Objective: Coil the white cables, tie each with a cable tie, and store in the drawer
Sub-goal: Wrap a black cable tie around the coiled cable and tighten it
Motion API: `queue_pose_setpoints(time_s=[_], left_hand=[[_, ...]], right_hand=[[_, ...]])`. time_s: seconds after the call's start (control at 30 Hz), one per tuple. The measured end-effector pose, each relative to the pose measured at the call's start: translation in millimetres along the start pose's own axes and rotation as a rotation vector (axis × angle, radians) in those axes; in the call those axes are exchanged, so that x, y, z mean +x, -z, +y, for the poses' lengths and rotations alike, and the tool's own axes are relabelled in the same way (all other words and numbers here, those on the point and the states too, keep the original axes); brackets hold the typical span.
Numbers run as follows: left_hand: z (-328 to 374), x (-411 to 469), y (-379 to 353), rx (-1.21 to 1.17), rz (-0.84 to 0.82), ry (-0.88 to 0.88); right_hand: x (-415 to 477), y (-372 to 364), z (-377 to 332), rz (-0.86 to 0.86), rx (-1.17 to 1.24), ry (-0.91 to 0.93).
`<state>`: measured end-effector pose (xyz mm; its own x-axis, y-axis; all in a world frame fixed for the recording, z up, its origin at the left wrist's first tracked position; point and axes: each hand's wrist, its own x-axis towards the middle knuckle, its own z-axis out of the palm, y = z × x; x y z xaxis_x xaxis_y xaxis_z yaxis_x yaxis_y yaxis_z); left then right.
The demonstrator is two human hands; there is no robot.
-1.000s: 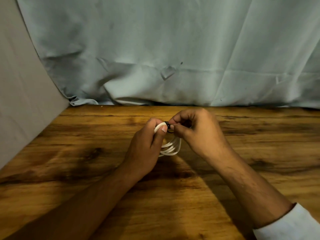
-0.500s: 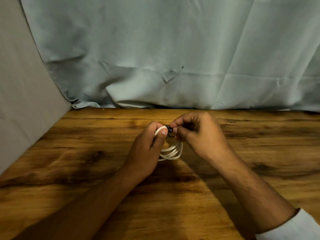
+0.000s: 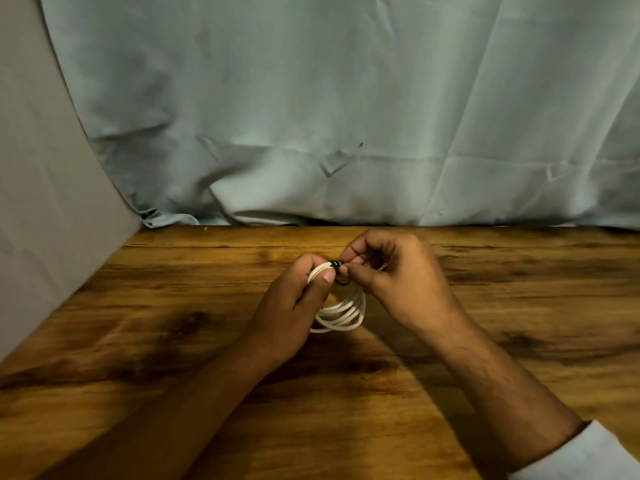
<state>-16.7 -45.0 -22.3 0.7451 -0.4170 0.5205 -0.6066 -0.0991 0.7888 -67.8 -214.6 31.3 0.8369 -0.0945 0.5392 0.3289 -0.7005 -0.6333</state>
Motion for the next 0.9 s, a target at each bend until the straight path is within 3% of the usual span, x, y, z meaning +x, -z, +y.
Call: queue_pose_setpoints(time_s=[0.27, 0.5, 0.67, 0.9], left_hand=[[-0.7, 0.2, -0.5, -0.072, 0.045, 0.057], [2.5, 0.2, 1.1, -0.024, 0.018, 0.059], [2.6, 1.2, 6.8, -0.022, -0.051, 0.062], [3.0, 1.4, 7.9, -0.061, -0.093, 0.056]], right_hand=[[-2.0, -0.9, -3.4, -0.044, -0.179, 0.131], [-2.8, -5.1, -0.1, -0.005, -0.189, 0.141], [1.7, 3.0, 7.0, -0.089, 0.183, -0.072], [3.5, -2.2, 14.2, -0.101, 0.268, -0.072]])
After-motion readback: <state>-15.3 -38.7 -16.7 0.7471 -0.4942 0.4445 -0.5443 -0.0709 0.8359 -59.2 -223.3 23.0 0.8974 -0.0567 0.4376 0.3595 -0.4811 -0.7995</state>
